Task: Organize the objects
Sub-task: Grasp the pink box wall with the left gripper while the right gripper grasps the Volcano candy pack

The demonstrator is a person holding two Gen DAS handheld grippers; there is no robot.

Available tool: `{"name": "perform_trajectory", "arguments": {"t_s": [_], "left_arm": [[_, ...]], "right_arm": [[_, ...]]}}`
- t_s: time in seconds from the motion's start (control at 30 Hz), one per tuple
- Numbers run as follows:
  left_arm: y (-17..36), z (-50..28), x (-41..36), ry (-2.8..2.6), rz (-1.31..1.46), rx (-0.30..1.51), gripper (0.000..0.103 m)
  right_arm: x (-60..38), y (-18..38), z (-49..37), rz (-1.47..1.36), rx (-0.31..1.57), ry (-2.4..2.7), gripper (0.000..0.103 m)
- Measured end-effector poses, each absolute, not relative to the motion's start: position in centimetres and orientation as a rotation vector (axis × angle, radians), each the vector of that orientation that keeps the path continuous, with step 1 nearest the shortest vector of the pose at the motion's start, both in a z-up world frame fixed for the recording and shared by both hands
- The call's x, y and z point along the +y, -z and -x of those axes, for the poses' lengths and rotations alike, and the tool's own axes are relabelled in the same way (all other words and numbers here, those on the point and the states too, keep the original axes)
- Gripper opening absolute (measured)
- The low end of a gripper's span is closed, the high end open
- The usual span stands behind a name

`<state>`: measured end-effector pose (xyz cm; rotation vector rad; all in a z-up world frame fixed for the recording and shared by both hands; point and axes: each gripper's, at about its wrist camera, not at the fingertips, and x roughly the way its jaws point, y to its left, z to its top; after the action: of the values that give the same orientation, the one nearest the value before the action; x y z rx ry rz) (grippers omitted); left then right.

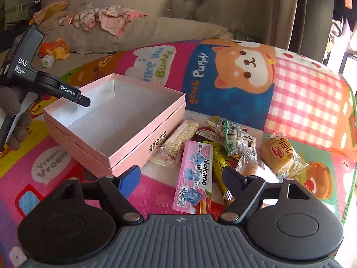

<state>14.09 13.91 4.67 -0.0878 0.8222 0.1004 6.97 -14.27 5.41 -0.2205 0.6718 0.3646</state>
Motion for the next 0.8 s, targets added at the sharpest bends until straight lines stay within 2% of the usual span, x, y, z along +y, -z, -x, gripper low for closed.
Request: {"name": "perform_trajectory", "arguments": {"t_s": [0.07,0.17,0.23,0.3,0.53,0.8], "left_arm": [[-4.8,-14.0,14.1,-0.113,0.101,0.85,0.013],[-4.9,-13.3,13.9,-0.099,0.126,0.866,0.012],[-4.9,-12.9,13.6,-0.075,0.13,0.869,0.012],[-4.8,-12.5,13.1,-0.068,0.111,0.863,0.012],[-4.8,-11.9,13.0,-0.058,0.142,0.848,0.012],[-4.7,-11.2,12.4,-0.026,0.137,0.829,0.014]], "right_arm": [[-14.3,-4.2,-8.9,0.166,0.728,-0.347,0.076],[-14.7,-2.5,-11.5,0.09,0.812,-0.304,0.061],[-15.1,-1.9,-12.3,0.059,0.843,-0.298,0.057],[-15.6,-1.7,-12.2,0.032,0.867,-0.293,0.044],[-18.1,-3.0,-7.6,-0.005,0.912,-0.315,0.044],[-18.5,-7.4,-0.3,-0.07,0.961,-0.473,0.043]]}}
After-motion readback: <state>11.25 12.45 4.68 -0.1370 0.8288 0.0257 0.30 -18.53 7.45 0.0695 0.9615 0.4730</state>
